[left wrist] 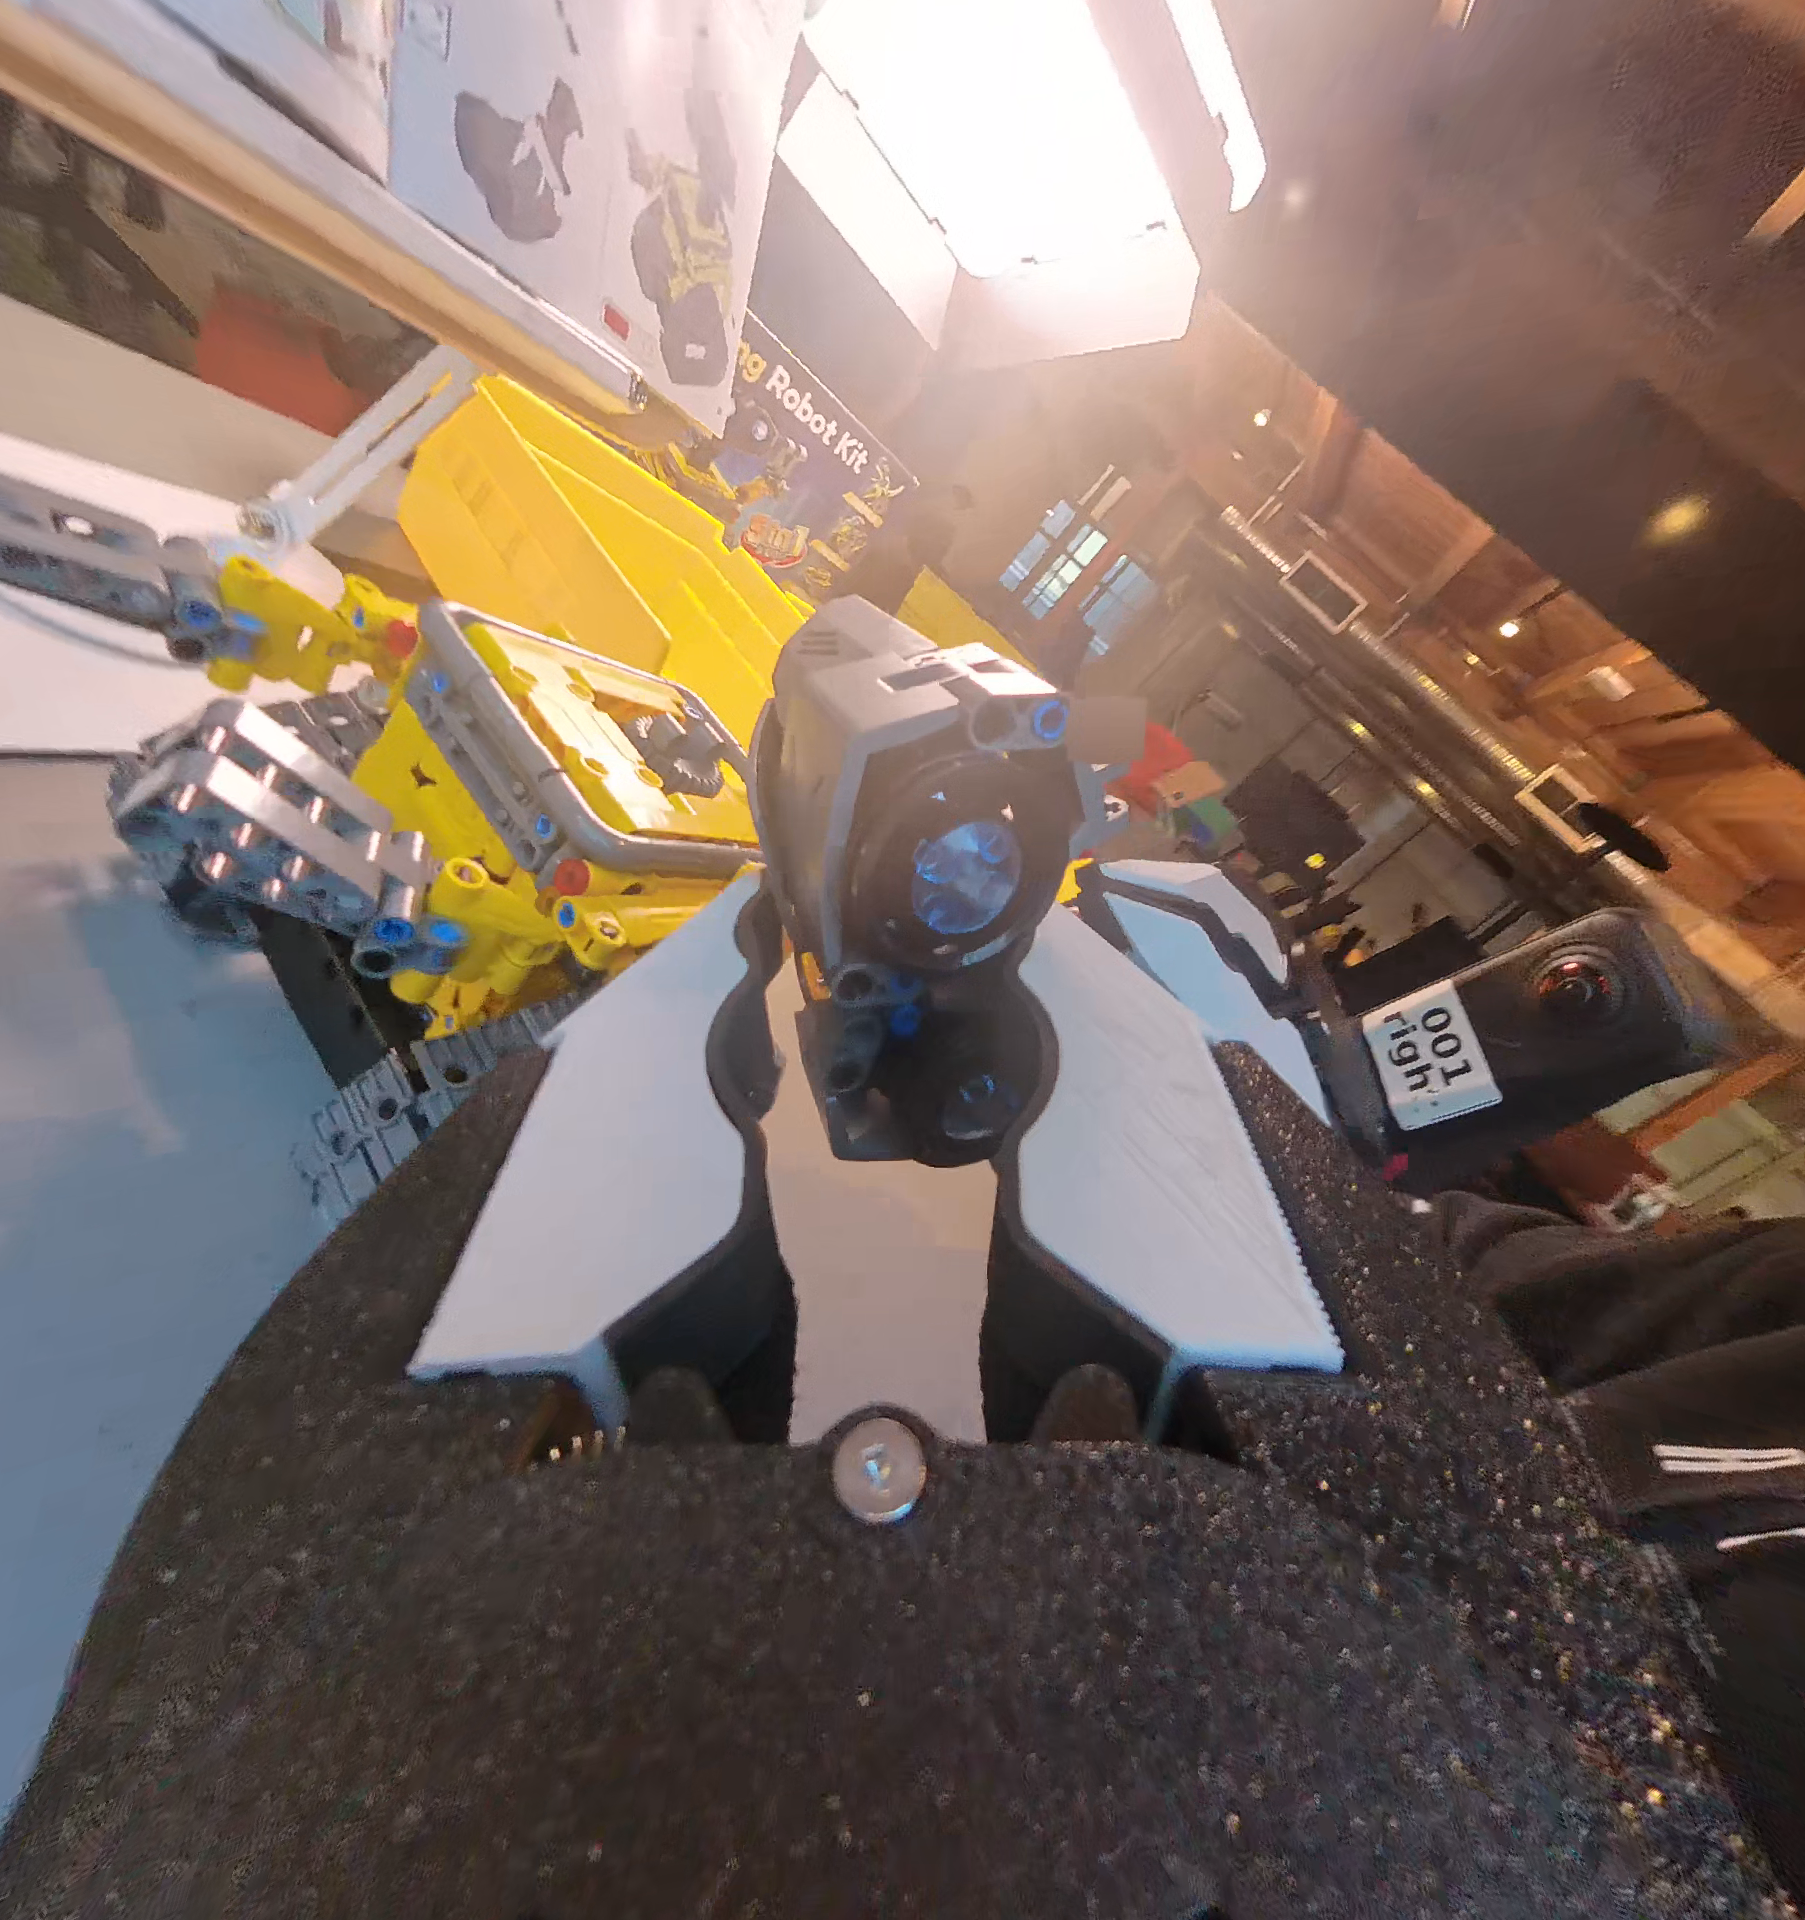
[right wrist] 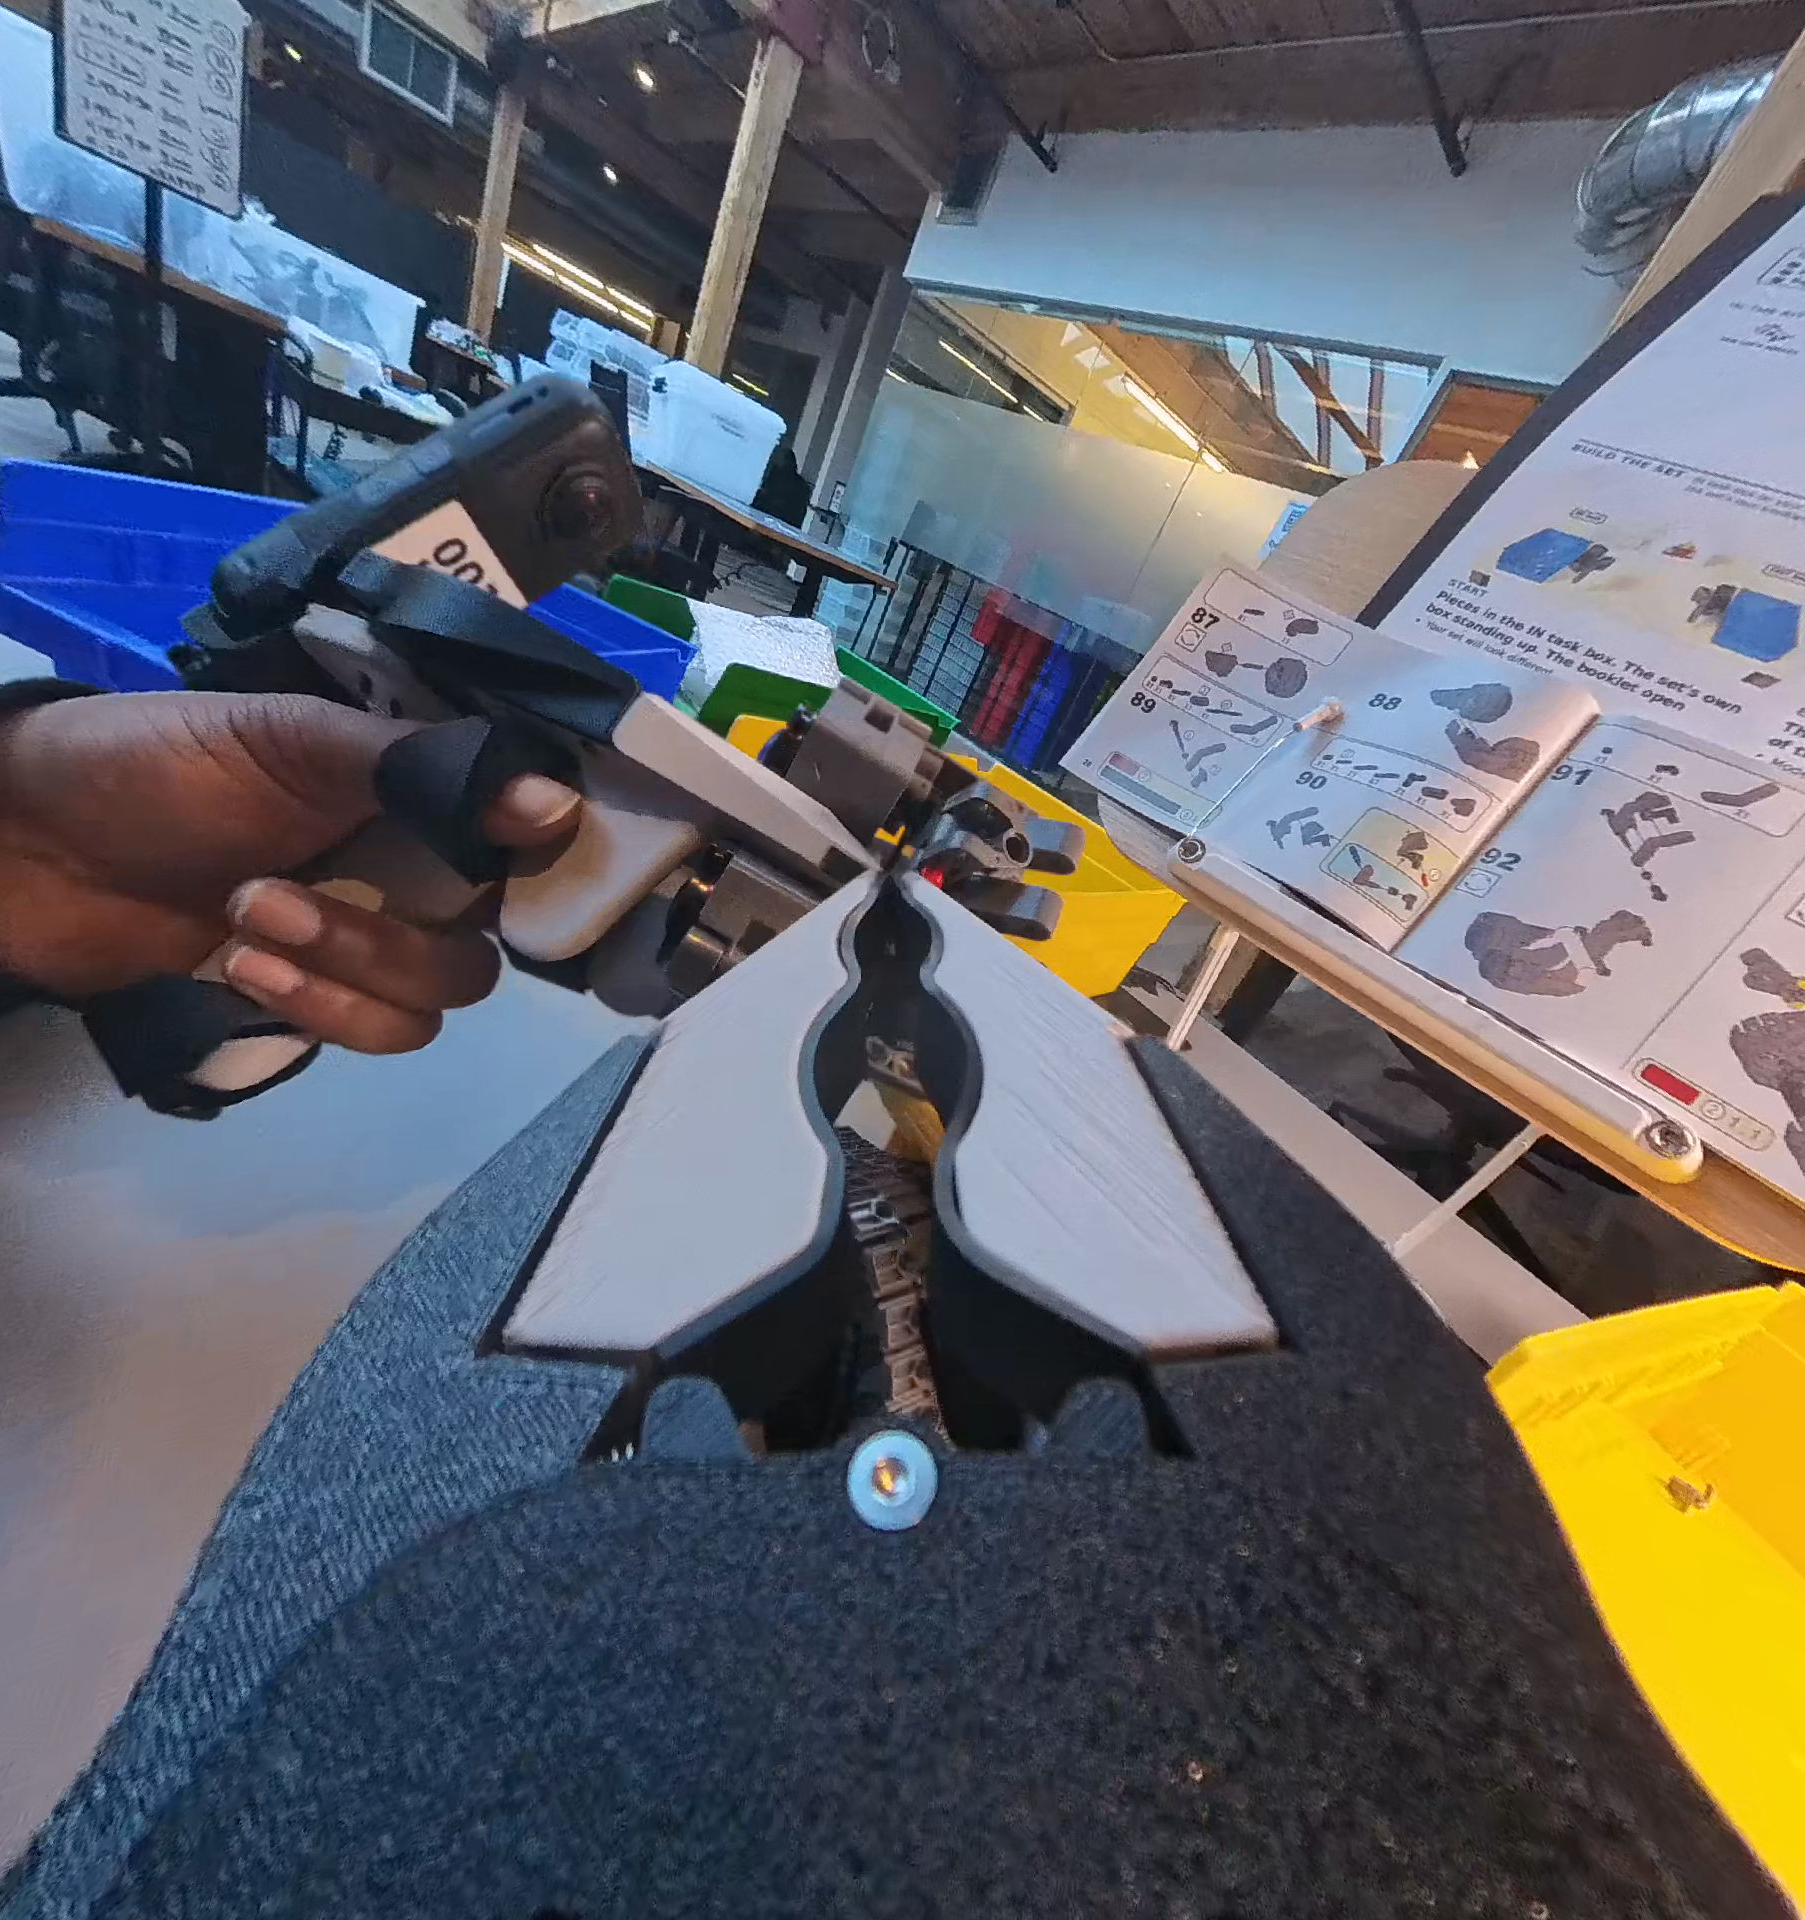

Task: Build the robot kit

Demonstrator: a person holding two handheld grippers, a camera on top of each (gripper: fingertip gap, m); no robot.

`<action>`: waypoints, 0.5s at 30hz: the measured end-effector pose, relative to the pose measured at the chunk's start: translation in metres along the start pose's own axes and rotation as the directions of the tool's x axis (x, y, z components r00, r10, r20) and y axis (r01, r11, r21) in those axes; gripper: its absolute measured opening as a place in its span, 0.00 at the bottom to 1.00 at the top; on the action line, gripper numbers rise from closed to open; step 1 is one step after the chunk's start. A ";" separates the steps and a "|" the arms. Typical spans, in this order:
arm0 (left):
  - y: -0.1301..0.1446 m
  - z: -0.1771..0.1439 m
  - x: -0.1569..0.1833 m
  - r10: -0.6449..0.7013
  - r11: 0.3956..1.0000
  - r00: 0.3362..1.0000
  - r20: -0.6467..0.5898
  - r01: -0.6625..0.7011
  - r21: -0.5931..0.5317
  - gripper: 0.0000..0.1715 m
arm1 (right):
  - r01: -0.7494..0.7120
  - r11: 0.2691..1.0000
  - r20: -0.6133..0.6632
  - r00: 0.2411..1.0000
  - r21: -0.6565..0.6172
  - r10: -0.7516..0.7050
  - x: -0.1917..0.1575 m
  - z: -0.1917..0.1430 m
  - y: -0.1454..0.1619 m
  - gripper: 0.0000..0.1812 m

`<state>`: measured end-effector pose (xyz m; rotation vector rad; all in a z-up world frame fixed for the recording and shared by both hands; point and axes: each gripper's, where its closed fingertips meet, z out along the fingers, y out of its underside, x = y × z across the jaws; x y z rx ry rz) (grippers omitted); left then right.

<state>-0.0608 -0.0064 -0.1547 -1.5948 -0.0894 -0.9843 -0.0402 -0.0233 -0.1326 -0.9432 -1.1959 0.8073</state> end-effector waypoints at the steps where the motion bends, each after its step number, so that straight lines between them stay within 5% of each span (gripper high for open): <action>1: -0.001 0.000 0.002 0.041 0.999 0.999 0.013 -0.041 0.000 0.23 | 0.001 1.000 0.009 1.000 0.014 -0.001 -0.002 -0.002 -0.002 0.00; 11: -0.005 -0.004 0.011 0.369 0.929 0.922 0.118 -0.370 -0.011 0.22 | 0.009 0.998 0.015 1.000 0.059 -0.010 -0.002 -0.010 -0.011 0.00; 15: -0.014 -0.010 0.015 0.585 0.803 0.781 0.219 -0.596 -0.023 0.22 | 0.016 0.996 0.027 0.999 0.087 -0.018 -0.005 -0.012 -0.015 0.00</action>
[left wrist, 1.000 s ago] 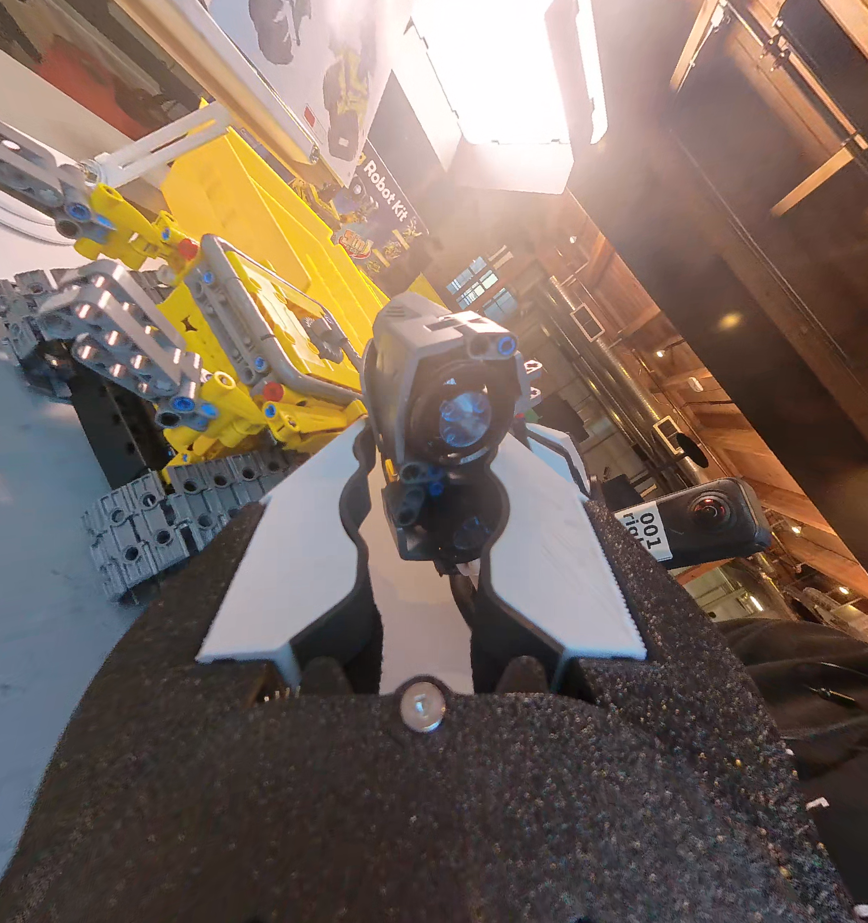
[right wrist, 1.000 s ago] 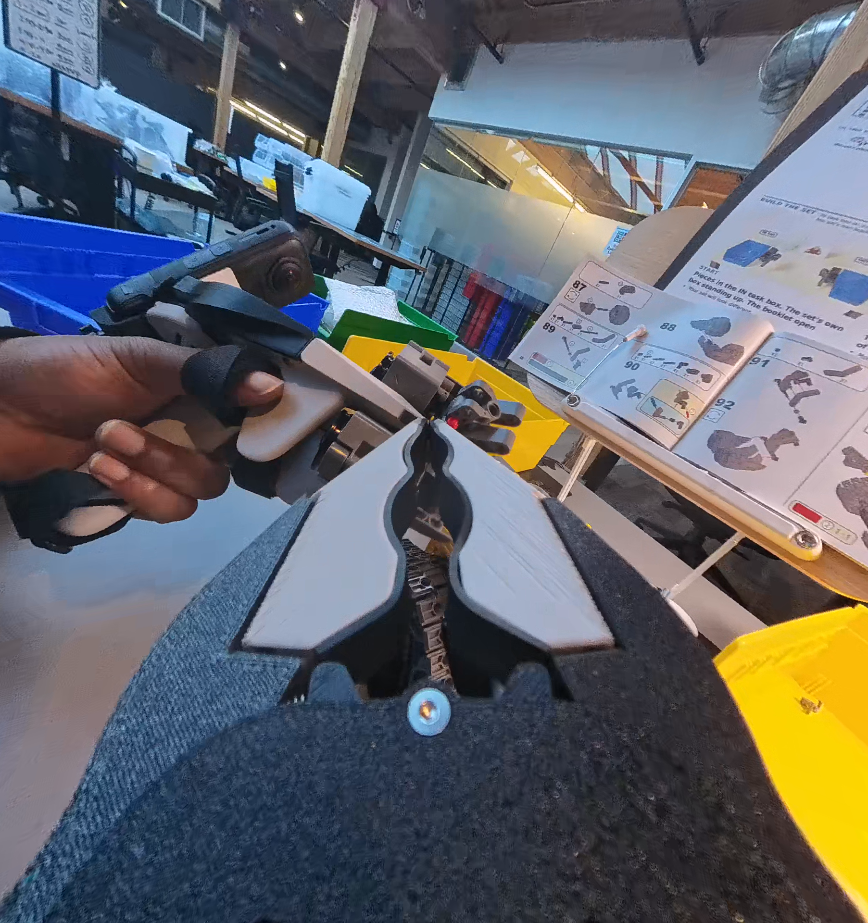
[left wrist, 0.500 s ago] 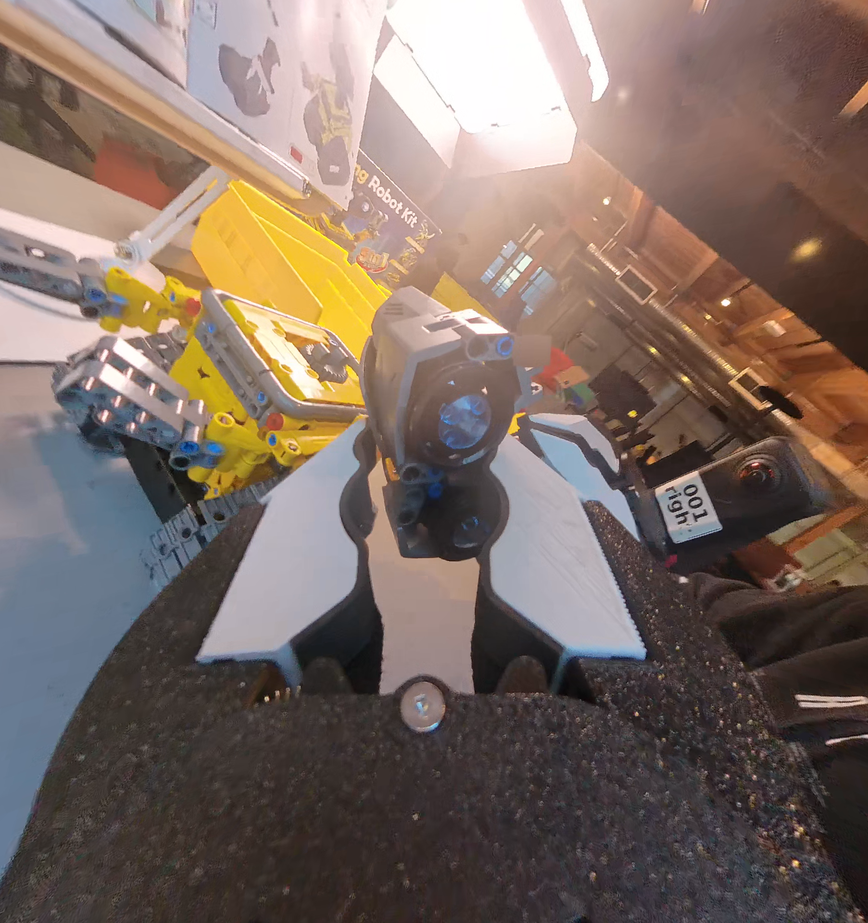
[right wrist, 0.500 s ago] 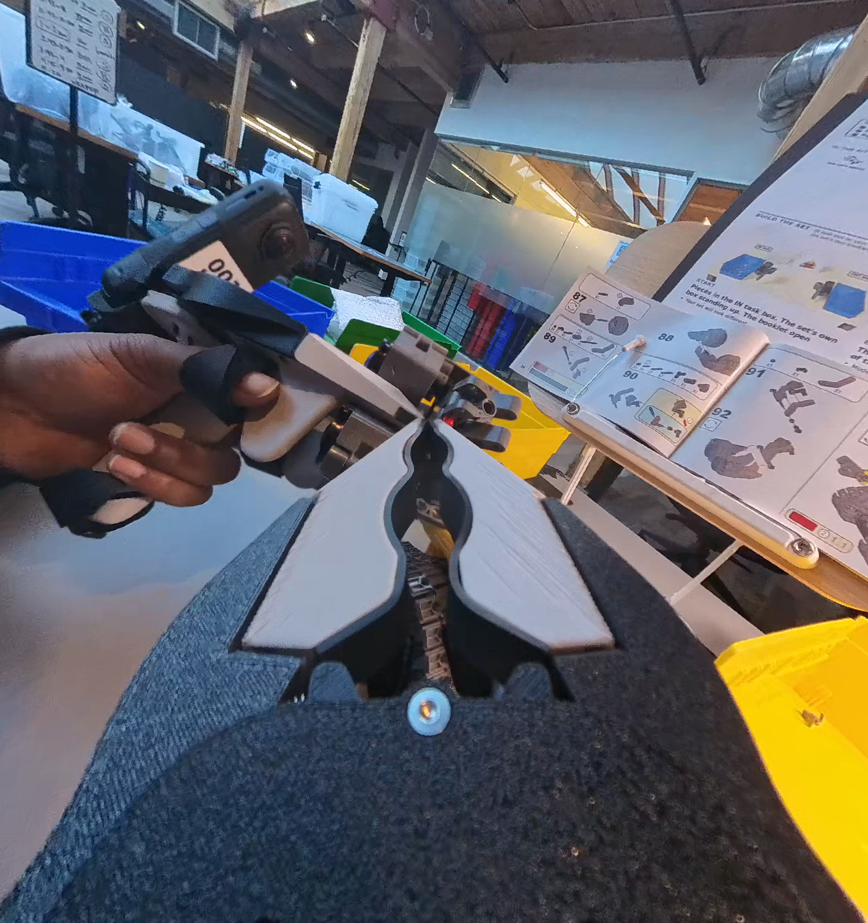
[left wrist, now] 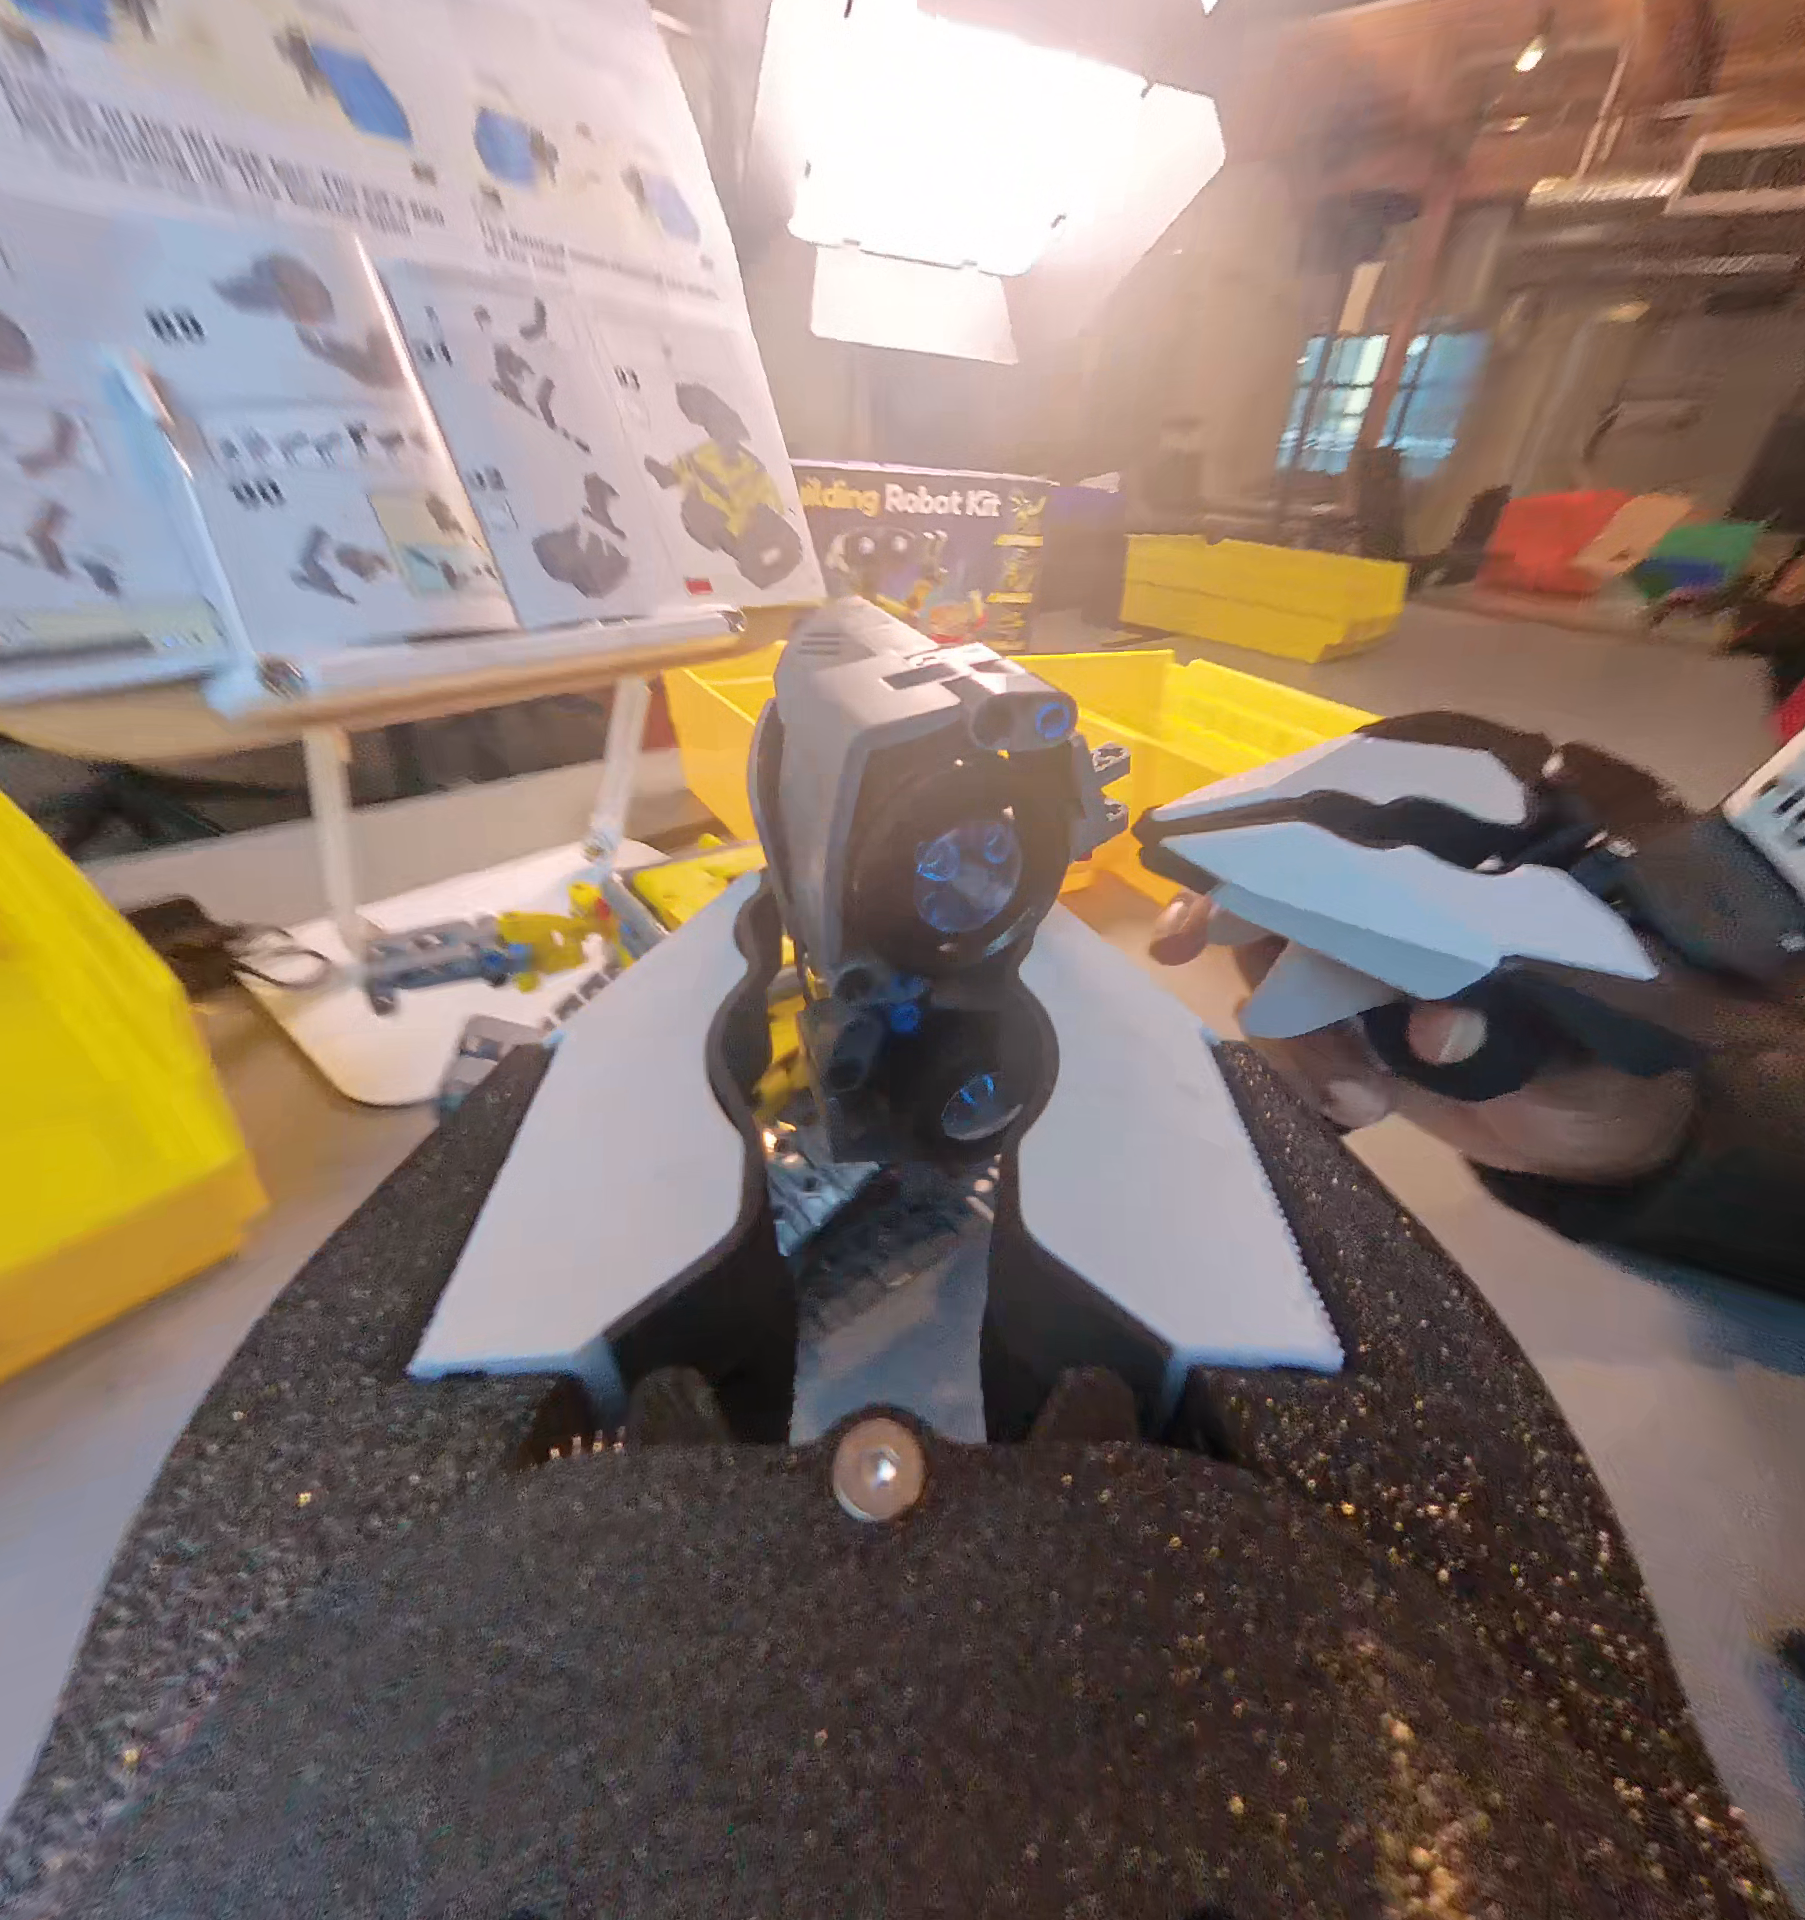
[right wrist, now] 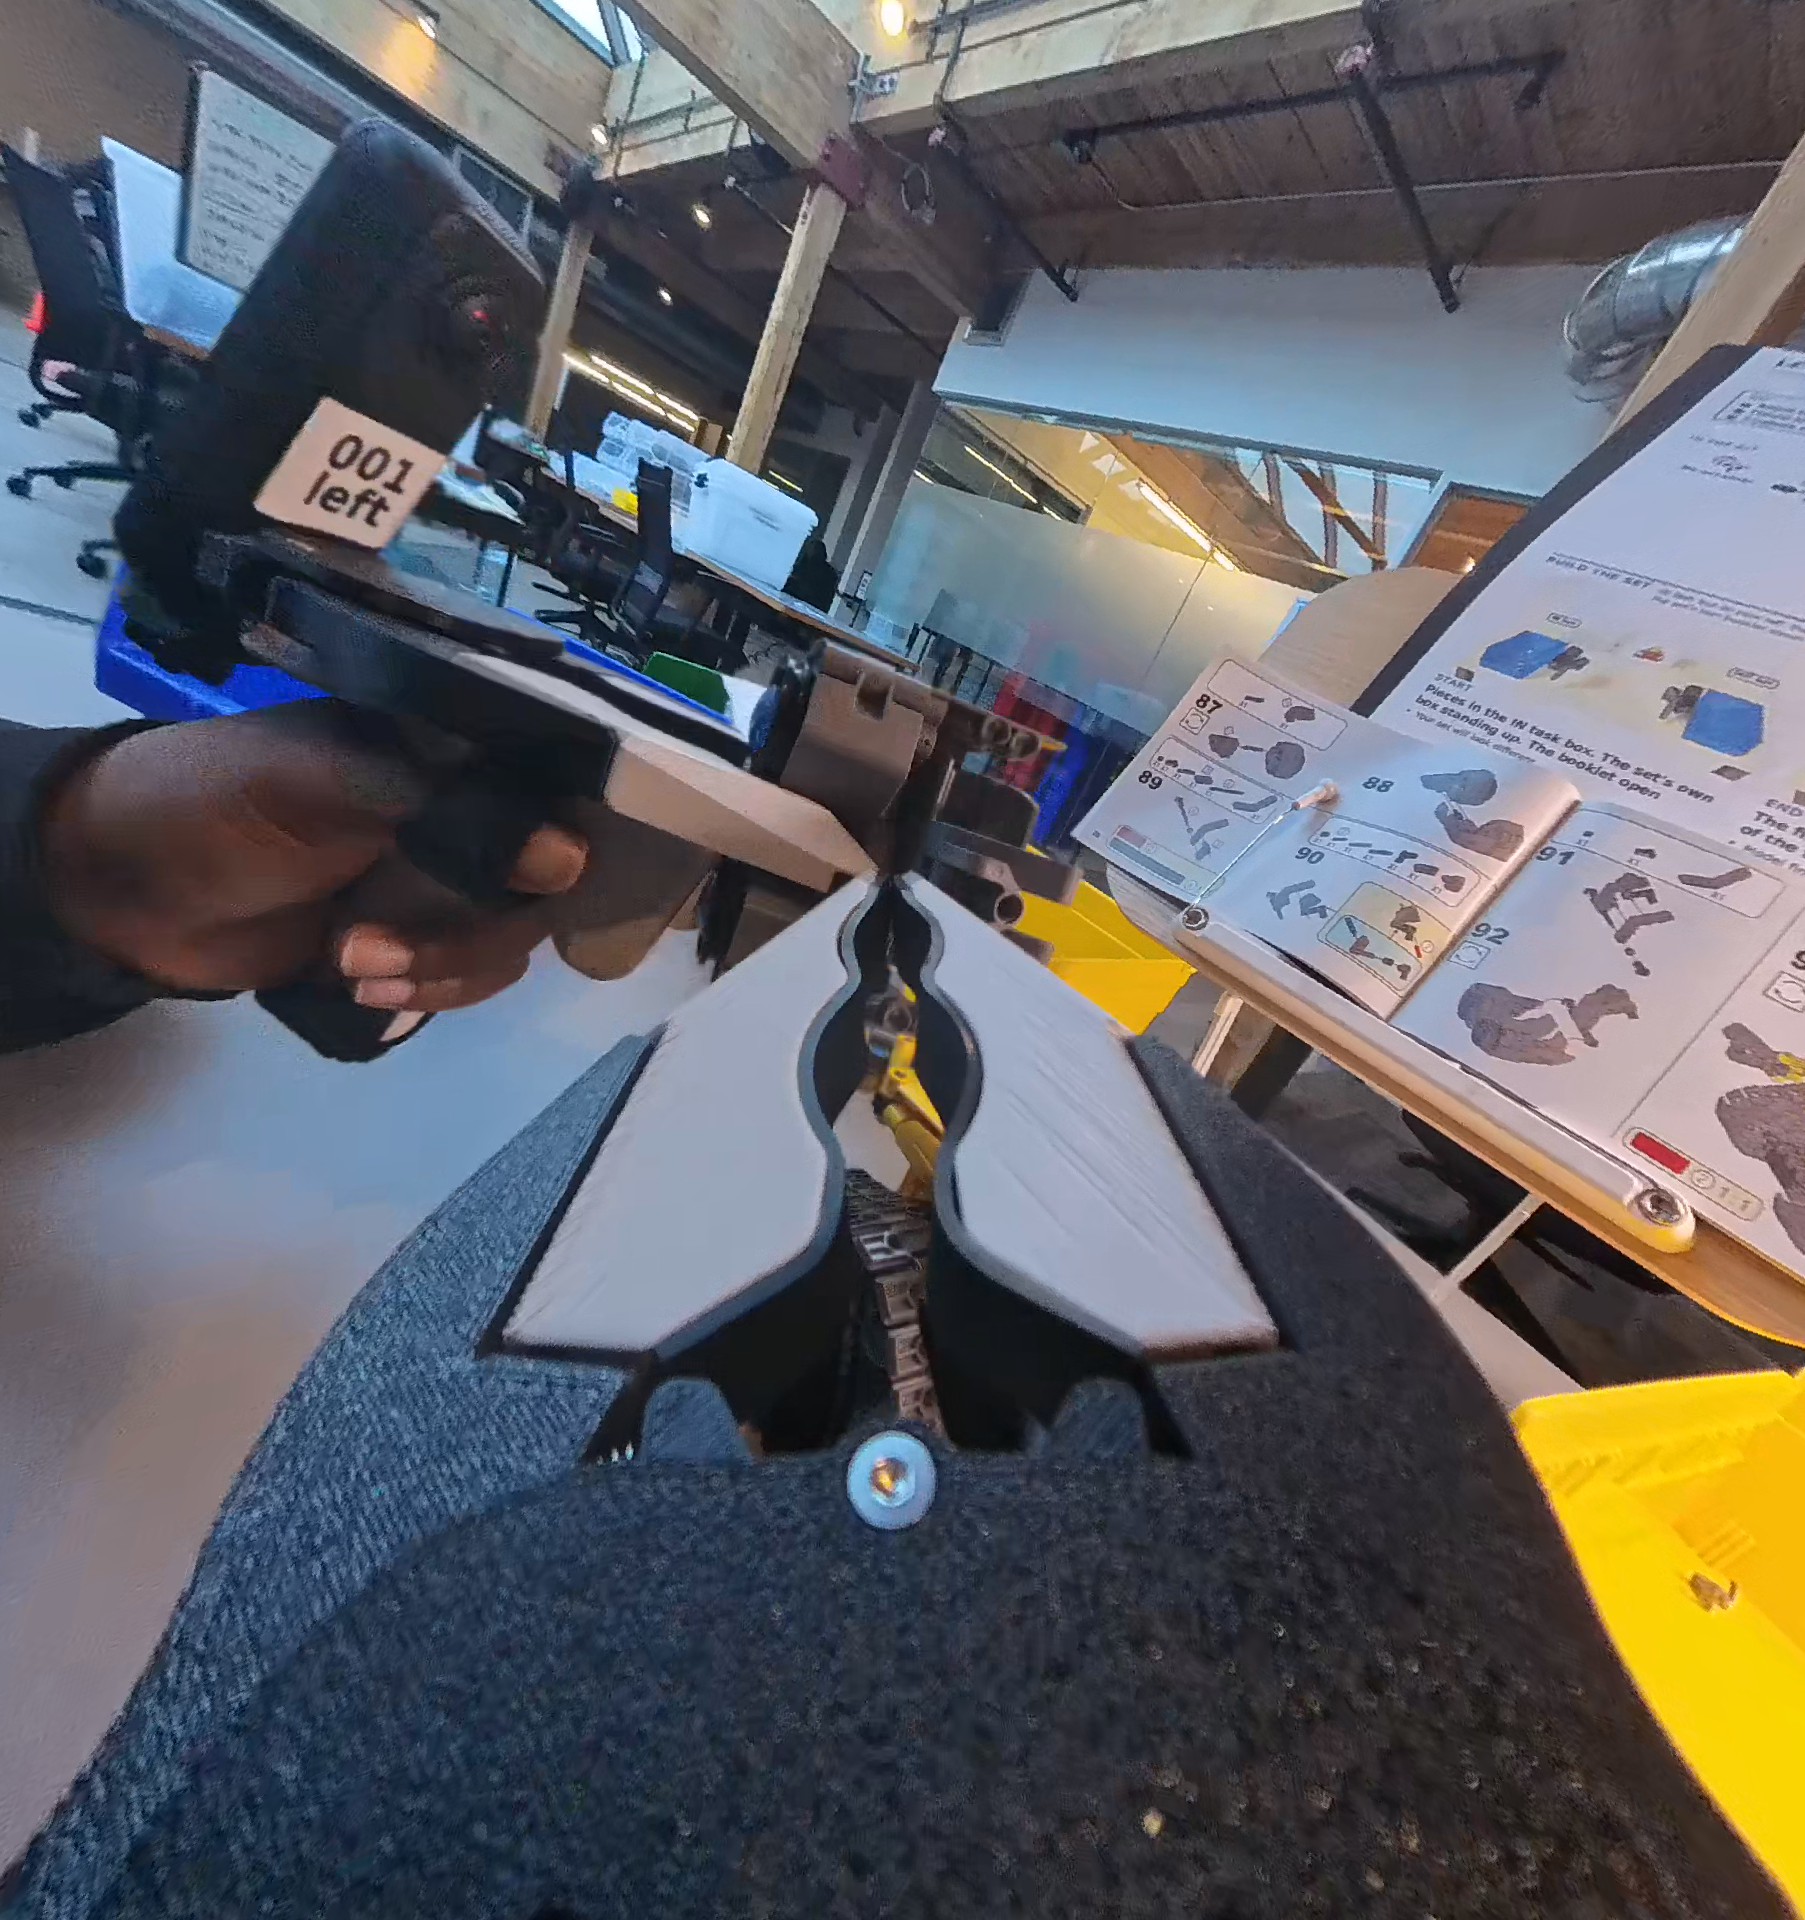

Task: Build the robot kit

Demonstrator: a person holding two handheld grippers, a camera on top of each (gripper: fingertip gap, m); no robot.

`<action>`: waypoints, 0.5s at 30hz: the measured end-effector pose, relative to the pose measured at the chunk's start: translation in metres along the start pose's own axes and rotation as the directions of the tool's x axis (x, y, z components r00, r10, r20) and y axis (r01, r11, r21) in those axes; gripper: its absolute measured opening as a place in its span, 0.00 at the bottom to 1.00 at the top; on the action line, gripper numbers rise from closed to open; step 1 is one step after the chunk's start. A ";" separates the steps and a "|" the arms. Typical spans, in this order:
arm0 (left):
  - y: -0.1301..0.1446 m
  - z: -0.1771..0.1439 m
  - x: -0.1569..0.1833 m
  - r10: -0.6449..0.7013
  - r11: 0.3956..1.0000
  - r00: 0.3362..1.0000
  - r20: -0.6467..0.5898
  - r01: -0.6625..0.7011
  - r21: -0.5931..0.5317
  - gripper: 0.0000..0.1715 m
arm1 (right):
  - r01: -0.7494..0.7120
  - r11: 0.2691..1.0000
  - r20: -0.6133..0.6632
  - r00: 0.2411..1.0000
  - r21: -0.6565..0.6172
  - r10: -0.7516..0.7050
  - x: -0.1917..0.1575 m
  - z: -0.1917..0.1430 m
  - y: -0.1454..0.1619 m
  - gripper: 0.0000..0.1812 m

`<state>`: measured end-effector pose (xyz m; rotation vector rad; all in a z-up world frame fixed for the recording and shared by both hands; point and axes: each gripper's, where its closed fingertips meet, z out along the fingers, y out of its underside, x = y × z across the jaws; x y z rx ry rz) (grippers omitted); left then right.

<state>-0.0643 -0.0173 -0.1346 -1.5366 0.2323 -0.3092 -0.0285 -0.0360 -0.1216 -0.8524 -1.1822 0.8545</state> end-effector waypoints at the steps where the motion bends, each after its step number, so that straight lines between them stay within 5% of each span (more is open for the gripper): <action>1: -0.004 -0.002 0.000 0.080 0.997 0.996 0.030 -0.081 0.012 0.22 | 0.002 1.000 0.009 1.000 0.017 -0.002 -0.001 -0.001 -0.004 0.00; 7: -0.023 -0.012 0.010 0.465 0.878 0.869 0.170 -0.477 0.037 0.22 | 0.012 0.998 0.018 1.000 0.066 -0.013 -0.003 -0.005 -0.014 0.00; 15: -0.031 -0.019 0.018 0.625 0.755 0.739 0.251 -0.654 0.045 0.22 | 0.026 0.996 0.028 0.999 0.090 -0.029 -0.005 -0.007 -0.018 0.00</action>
